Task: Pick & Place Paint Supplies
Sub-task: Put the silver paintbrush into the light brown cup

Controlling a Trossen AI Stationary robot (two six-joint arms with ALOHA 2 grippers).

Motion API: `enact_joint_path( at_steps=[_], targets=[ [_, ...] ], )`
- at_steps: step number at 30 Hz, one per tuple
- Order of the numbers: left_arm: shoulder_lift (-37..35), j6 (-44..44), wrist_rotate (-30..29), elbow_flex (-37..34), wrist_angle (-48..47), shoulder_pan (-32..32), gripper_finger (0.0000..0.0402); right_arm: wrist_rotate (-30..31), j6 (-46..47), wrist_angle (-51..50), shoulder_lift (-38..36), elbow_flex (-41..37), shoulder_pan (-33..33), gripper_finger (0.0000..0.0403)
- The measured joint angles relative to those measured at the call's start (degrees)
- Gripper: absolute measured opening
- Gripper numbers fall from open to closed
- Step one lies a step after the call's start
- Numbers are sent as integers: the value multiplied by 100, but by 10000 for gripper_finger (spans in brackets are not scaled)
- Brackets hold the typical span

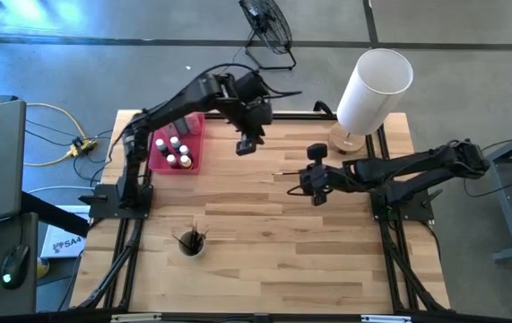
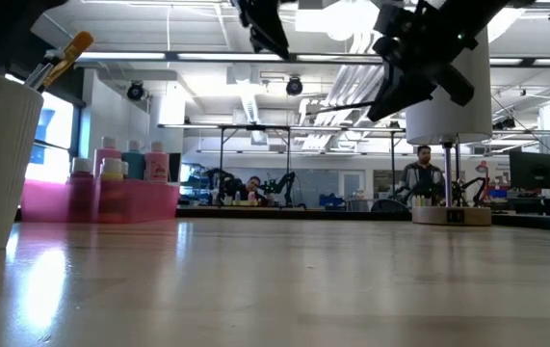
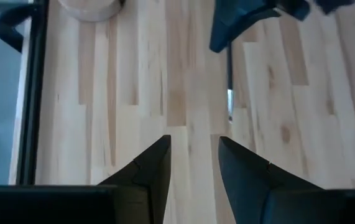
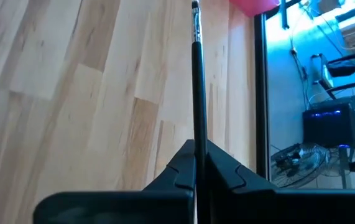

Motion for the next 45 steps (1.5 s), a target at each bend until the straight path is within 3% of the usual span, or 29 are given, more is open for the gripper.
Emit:
enact_joint_path(
  at_steps=[5,14,21,27,32,36,45],
  targets=[
    [-867,-100,-259,-1124,426,-231,132,149,408,-5,-65,0,203,4],
    [-3810,-1459,-1221,-5944,4254,-837,132,53,1145,419,-117,4,406,4],
    [-5908,-2134,-2194,-8339,6605,-1258,132,-896,2066,2058,-117,6,199,4],
    [-7760,-2336,-3088,-9555,7297,-1731,132,-1119,2505,3182,-91,9,177,4],
    [-8789,-2353,-3194,-10282,8149,-1915,132,-1017,2605,3517,-80,9,147,4],
    [-9167,-2450,-3172,-10436,8121,-1902,132,-998,2639,3871,-80,9,113,4],
    [-9195,-2545,-3172,-10447,8062,-1902,132,-577,2790,4603,209,17,345,4]
  ],
)
